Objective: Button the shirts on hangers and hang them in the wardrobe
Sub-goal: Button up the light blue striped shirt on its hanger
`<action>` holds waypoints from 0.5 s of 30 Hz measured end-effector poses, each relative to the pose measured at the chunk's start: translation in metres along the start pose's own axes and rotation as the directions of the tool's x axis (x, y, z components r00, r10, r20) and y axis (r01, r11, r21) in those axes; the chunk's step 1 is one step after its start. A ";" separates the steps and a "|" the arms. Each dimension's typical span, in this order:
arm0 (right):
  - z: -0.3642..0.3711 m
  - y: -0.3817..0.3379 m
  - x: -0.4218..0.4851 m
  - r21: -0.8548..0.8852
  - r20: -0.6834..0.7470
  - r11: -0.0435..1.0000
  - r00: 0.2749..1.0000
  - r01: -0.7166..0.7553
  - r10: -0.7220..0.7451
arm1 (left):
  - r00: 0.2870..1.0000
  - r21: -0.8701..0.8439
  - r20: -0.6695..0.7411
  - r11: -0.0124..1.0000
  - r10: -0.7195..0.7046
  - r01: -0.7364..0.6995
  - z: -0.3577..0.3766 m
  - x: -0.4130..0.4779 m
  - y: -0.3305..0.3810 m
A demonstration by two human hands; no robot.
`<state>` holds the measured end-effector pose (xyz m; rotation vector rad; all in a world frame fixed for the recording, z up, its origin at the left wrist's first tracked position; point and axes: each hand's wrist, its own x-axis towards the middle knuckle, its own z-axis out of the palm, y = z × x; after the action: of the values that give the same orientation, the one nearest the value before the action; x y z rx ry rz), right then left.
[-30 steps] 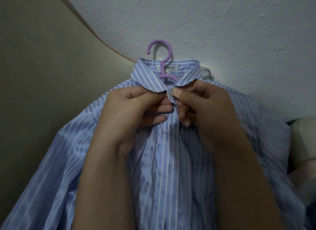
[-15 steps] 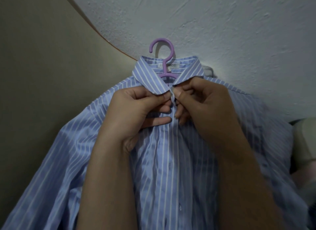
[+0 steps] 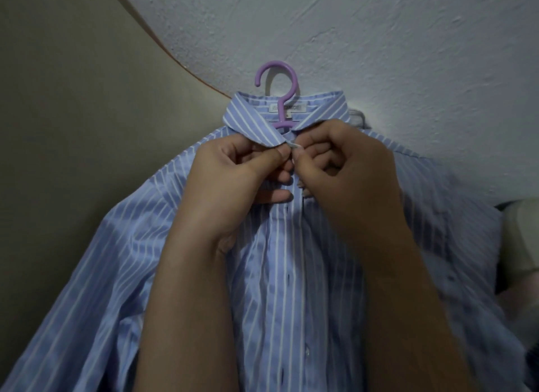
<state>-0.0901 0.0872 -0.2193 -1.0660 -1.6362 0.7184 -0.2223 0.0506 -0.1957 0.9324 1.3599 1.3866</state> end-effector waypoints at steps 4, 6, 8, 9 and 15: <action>0.004 0.005 0.001 -0.024 -0.041 1.000 0.999 0.008 -0.009 | 0.996 0.048 -0.079 0.998 0.048 -0.044 0.000 0.004 -0.006; 0.005 0.007 0.001 -0.012 -0.059 1.000 0.998 -0.008 0.007 | 0.994 0.092 -0.084 0.994 0.063 -0.055 0.000 0.004 -0.007; 0.007 0.007 0.001 0.031 -0.067 0.998 0.996 -0.056 0.058 | 0.995 0.103 -0.092 0.994 0.049 -0.040 0.001 0.002 -0.005; 0.007 0.007 0.002 0.058 -0.068 0.994 0.993 -0.092 0.095 | 0.995 0.086 -0.095 0.996 0.028 -0.020 0.001 0.002 -0.003; 0.007 0.006 0.002 0.357 0.000 0.886 0.948 -0.298 0.318 | 0.970 0.206 -0.219 0.977 0.107 -0.062 0.010 0.003 -0.007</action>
<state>-0.0956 0.0922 -0.2253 -1.0795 -1.2351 1.1347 -0.2127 0.0554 -0.2024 0.9931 1.6729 1.4789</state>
